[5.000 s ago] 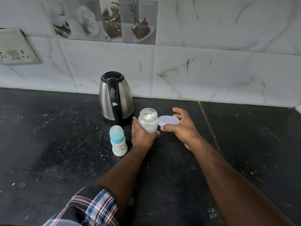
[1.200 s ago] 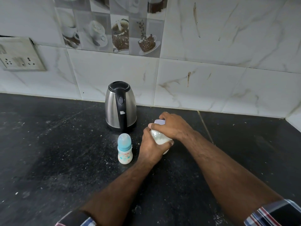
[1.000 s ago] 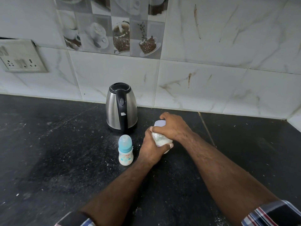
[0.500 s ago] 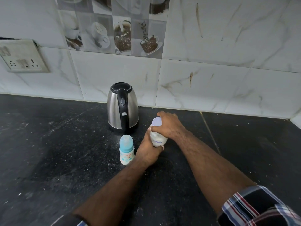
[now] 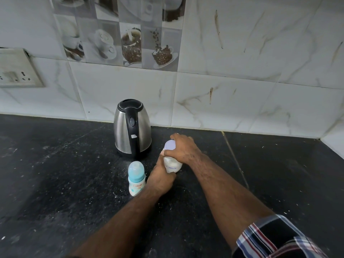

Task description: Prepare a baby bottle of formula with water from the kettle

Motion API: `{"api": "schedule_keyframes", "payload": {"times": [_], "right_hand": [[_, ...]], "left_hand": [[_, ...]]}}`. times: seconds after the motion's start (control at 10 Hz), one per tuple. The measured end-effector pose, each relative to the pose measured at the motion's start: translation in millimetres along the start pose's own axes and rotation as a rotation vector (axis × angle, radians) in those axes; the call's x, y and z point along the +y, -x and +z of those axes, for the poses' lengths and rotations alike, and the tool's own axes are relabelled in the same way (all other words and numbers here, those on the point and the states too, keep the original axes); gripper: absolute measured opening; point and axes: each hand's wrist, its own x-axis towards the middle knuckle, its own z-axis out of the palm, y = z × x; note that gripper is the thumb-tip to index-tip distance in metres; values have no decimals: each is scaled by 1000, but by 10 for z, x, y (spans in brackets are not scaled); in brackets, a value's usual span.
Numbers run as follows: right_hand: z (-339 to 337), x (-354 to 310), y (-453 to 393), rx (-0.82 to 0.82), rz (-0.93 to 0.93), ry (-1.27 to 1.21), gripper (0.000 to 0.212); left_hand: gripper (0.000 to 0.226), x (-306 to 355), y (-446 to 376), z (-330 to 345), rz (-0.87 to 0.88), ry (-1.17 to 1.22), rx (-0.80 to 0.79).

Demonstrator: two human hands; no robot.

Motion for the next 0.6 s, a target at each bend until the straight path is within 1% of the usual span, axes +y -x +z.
{"api": "schedule_keyframes", "payload": {"times": [0.1,0.3,0.4,0.5,0.6], "right_hand": [[20,-7,6,6,-4,2,79],[-26,-37,30,-14,-1,-75,69],[-87,-30,71,16,33,-138,57],[-170,-29,176,146,76,-213,41],[-229,-19,233,266,116,-245,31]], "left_hand": [[81,-23,-12,-6,7,4,-7],[81,-28,-3,-11,-6,-18,-5],[86,-11,28,7,6,-42,-6],[87,48,119,8,45,-51,48],[87,152,229,2,99,-86,100]]}}
